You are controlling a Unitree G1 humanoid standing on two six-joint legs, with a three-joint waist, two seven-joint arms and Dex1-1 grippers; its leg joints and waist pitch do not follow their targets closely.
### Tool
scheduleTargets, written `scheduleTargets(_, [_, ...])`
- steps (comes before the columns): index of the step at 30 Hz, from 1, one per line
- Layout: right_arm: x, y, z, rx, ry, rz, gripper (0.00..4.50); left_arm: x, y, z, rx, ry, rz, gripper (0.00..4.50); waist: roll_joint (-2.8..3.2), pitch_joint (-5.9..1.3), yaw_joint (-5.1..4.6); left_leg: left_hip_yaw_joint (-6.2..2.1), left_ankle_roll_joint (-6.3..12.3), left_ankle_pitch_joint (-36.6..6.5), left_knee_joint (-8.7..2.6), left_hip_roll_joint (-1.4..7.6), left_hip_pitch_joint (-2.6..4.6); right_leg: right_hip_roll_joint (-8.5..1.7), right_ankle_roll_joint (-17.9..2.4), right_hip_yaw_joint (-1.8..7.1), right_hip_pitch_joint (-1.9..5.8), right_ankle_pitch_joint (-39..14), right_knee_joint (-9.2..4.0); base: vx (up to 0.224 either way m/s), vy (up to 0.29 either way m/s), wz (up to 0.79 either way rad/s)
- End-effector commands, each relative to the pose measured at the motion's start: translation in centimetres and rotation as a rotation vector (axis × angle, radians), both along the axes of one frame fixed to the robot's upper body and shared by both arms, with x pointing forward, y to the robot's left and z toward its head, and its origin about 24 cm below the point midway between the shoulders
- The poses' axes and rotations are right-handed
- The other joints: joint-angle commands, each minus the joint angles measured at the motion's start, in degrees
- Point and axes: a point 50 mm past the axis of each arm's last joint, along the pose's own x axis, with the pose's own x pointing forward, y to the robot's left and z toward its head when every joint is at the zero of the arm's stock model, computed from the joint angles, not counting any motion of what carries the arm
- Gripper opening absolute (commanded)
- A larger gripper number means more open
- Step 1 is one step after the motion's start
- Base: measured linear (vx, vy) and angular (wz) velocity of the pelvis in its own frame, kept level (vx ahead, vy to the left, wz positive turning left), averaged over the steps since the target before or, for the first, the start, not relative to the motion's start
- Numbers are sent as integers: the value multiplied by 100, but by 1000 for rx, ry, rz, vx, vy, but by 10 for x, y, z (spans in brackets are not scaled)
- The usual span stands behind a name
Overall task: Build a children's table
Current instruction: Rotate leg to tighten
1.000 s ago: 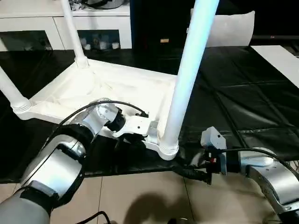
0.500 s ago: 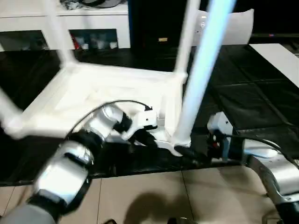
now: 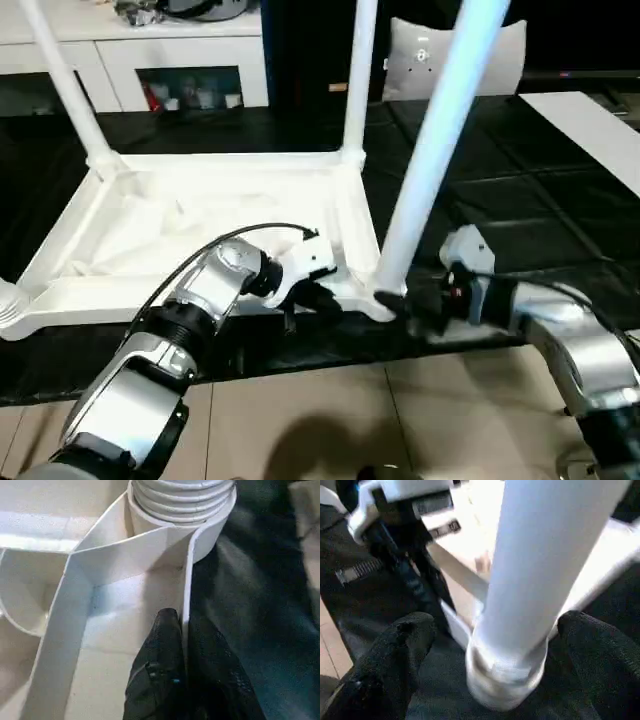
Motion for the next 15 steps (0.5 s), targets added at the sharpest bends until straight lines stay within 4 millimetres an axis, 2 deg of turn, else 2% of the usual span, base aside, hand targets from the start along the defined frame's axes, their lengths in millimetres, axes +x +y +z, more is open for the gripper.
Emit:
scheduleTargets(1, [3, 0, 2, -14, -20, 10, 450, 1, 13, -4, 14, -7, 67, 3, -78, -448, 37, -108, 476, -1603, -354, 163, -8, -313, -536, 121, 340, -3420, -572, 0, 0, 0])
scheduleTargets(2, [3, 0, 2, -21, -28, 25, 450, -1, 11, -3, 5, -25, 6, 3, -80, -455, 8, -106, 528, -1578, -365, 178, -18, -313, -632, 116, 343, -3156, -559, 0, 0, 0])
scheduleTargets(4, [6, 0, 3, -7, -31, 52, 450, -8, 11, -1, 13, -77, -158, 3, -90, -459, -29, -112, 579, -1651, -368, 178, -20, -322, -665, 117, 339, -3118, -559, 0, 0, 0])
scheduleTargets(5, [6, 0, 4, -1, -30, 59, 450, -9, 12, -1, 15, -77, -177, 3, -75, -461, -38, -108, 582, -1650, -374, 193, -4, -324, -724, 135, 328, -3028, -541, 0, 0, 0])
scheduleTargets(6, [7, 0, 5, 15, -23, 77, 450, -13, 13, 0, -4, -70, -237, 3, -114, -468, -34, -100, 596, -1647, -367, 195, 11, -329, -764, 138, 317, -2998, -540, 0, 0, 0])
scheduleTargets(7, [7, 0, 5, 15, -23, 77, 450, -13, 13, 0, -4, -70, -237, 3, -101, -466, -38, -100, 601, -1634, -366, 197, 5, -335, -811, 143, 328, -2951, -513, 0, 0, 0])
scheduleTargets(9, [8, 0, 6, 42, -2, 114, 433, -17, 15, 1, -10, -37, -264, 0, -65, -462, 22, -86, 589, -1533, -380, 247, 31, -345, -973, 178, 313, -2713, -470, 0, 0, 0])
scheduleTargets(11, [6, 4, 5, 55, 51, 219, 412, -21, 19, 3, 12, -58, -366, 0, -69, -478, 91, -85, 619, -1406, -386, 267, 21, -355, -1060, 190, 335, -2483, -428, 0, 0, 0])
scheduleTargets(12, [5, 4, 5, 56, 59, 235, 405, -21, 20, 4, 14, -64, -382, 0, -55, -485, 145, -76, 623, -1346, -391, 283, 34, -352, -1129, 204, 330, -2288, -392, 0, 0, 0])
scheduleTargets(13, [5, 5, 4, 55, 67, 251, 395, -21, 20, 5, 12, -67, -393, 0, -80, -488, 176, -65, 626, -1255, -397, 296, 24, -345, -1189, 213, 339, -2084, -358, 0, 0, 0])
scheduleTargets(14, [6, 5, 4, 53, 70, 258, 395, -21, 20, 5, 10, -68, -397, 0, -65, -485, 228, -56, 614, -1178, -399, 300, 26, -352, -1221, 223, 339, -1989, -337, 0, 0, 0])
scheduleTargets(15, [6, 5, 4, 53, 70, 258, 386, -21, 20, 5, 10, -68, -397, 0, -65, -485, 228, -56, 614, -1178, -399, 300, 26, -352, -1221, 223, 339, -1989, -337, 0, 0, 0])
